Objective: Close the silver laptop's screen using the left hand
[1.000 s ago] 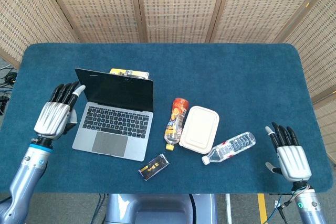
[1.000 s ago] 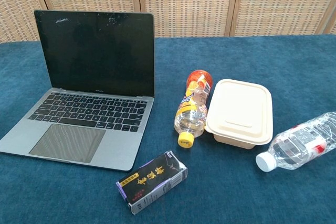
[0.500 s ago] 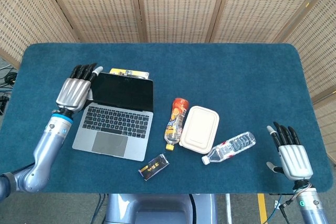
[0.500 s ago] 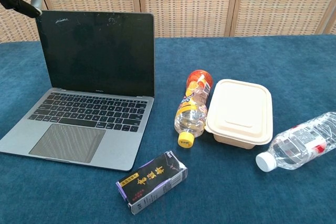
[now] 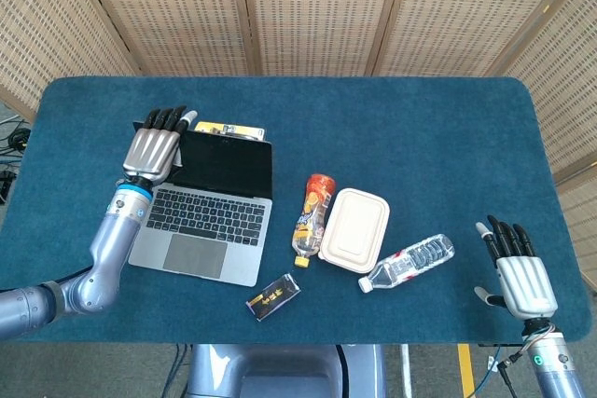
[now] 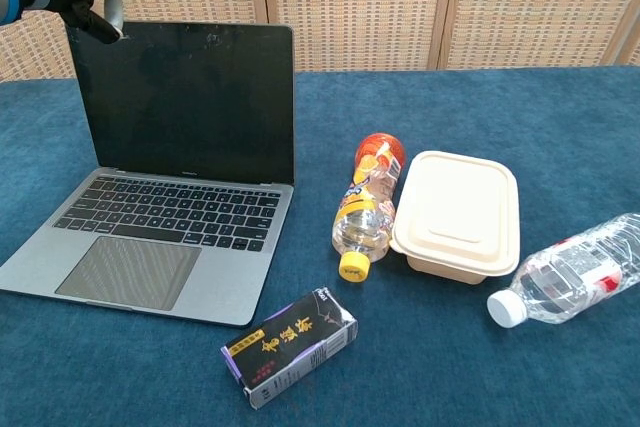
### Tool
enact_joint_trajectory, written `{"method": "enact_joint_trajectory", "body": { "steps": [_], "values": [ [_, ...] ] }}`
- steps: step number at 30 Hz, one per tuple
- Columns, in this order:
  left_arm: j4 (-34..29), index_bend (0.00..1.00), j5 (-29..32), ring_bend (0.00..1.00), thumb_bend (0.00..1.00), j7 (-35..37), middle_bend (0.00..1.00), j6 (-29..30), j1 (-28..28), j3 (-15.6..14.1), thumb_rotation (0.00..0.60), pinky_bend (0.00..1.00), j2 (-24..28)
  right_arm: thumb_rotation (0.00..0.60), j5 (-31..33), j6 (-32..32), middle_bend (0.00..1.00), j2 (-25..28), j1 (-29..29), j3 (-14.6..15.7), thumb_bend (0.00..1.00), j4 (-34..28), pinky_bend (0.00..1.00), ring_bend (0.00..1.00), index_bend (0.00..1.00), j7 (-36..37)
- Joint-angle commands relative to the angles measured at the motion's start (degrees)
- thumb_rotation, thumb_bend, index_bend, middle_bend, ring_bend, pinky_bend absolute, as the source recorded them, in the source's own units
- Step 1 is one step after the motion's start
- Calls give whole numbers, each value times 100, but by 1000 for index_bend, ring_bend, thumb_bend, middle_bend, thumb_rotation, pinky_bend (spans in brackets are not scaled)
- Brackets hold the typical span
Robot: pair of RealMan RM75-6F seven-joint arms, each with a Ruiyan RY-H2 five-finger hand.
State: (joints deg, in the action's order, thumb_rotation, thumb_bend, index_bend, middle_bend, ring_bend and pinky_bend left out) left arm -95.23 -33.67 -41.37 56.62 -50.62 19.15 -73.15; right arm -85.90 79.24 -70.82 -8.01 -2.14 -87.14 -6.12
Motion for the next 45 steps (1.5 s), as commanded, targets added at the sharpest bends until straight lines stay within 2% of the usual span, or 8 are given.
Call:
{"method": "enact_joint_trajectory", "body": {
  "steps": [1, 6, 10, 17, 24, 30, 45],
  "values": [
    [96, 0, 61, 0, 1000, 31, 0, 40, -79, -18, 600, 0, -55, 600, 8, -10, 0, -4, -4, 1, 0, 6, 0, 0, 0, -10],
    [152, 6, 45, 0, 1000, 111, 0, 109, -130, -97, 600, 0, -80, 600, -2, -8, 0, -15, -7, 9, 0, 6, 0, 0, 0, -33],
    [206, 72, 67, 0, 1000, 196, 8, 139, -155, -160, 600, 0, -90, 600, -10, -1, 0, -20, -8, 13, 0, 3, 0, 0, 0, -45],
    [259, 181, 82, 0, 1000, 325, 114, 98, -216, -241, 600, 10, -91, 600, -10, 3, 0, -26, -11, 14, 0, 10, 0, 0, 0, -56],
    [288, 247, 80, 11, 1000, 419, 150, 81, -276, -327, 600, 31, -103, 600, 1, 32, 0, -15, -3, 2, 0, 10, 0, 0, 0, -33],
    [316, 327, 113, 54, 1000, 484, 221, 48, -316, -391, 600, 62, -106, 600, 0, 37, 0, -9, -2, 3, 0, 7, 0, 0, 0, -31],
    [104, 375, 61, 92, 1000, 666, 283, 106, -309, -429, 600, 94, 122, 600, 6, 24, 0, -12, -10, 7, 0, 1, 0, 0, 0, -59]
  ]
}}
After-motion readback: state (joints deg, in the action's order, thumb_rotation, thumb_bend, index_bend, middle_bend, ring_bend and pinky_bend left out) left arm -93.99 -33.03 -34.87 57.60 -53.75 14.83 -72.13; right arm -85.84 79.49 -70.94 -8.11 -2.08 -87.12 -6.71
